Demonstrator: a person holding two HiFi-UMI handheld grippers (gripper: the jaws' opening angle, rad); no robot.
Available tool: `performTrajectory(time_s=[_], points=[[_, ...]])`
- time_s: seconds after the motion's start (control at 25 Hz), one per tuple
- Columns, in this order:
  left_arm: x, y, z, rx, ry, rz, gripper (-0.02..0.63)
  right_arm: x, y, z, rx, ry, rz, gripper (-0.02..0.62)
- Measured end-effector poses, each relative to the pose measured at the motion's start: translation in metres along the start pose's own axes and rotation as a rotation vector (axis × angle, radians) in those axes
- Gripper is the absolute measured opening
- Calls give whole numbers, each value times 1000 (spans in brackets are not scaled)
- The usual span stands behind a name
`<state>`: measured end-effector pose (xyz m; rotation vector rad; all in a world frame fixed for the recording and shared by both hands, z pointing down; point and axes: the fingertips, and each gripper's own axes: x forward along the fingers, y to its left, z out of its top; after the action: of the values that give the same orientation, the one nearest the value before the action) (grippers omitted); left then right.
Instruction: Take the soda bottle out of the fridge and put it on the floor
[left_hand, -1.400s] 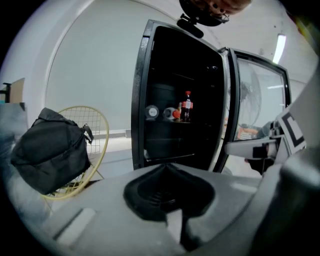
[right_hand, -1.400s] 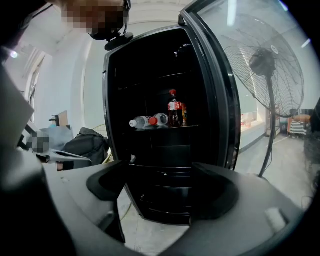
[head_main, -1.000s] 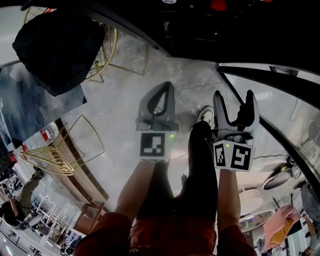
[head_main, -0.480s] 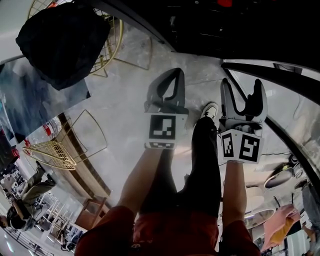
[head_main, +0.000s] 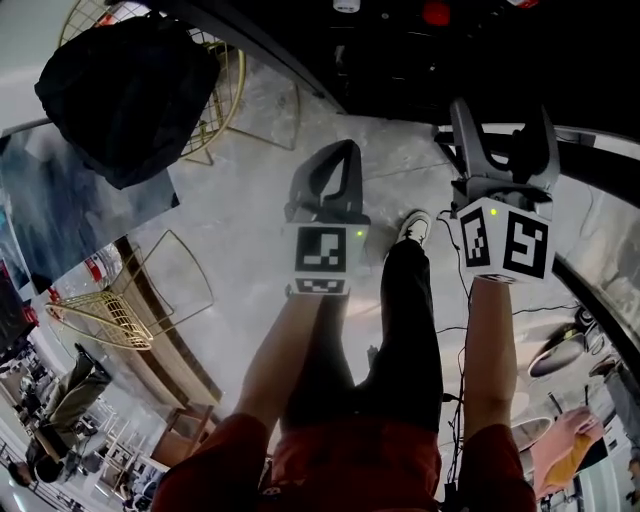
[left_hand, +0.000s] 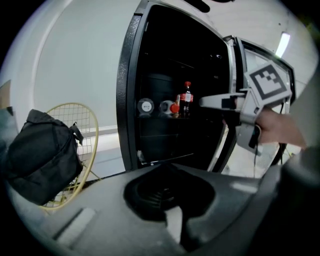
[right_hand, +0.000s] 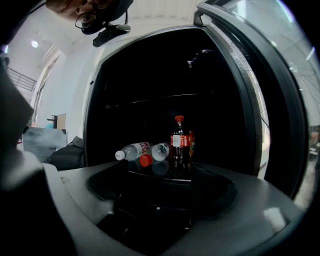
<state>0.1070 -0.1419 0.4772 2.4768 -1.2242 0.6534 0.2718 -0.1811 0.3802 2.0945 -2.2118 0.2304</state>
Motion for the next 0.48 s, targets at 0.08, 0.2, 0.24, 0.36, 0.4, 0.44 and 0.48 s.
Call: performTrajectory(time_s=[0.08, 0.2, 0.24, 0.36, 0.4, 0.44, 0.48], points=[[-1, 2, 0, 3, 3, 0, 0, 17, -5, 10, -3, -14, -4, 390], [-2, 6, -4, 0, 13, 0, 0, 39, -16, 18, 13, -19, -23, 390], [-2, 5, -5, -3, 18, 1, 0, 46, -22, 20, 15, -15, -31, 390], [0, 2, -10, -9, 43, 0, 0, 64, -40, 28, 40, -8, -51, 390], [2, 2, -12, -8, 51, 0, 0, 70, -45, 31, 52, -11, -56, 390], [3, 2, -13, -8, 58, -1, 0, 76, -49, 34, 61, -14, -60, 390], [4, 2, -15, -9, 63, -2, 0, 83, -51, 37, 65, -17, -62, 390]])
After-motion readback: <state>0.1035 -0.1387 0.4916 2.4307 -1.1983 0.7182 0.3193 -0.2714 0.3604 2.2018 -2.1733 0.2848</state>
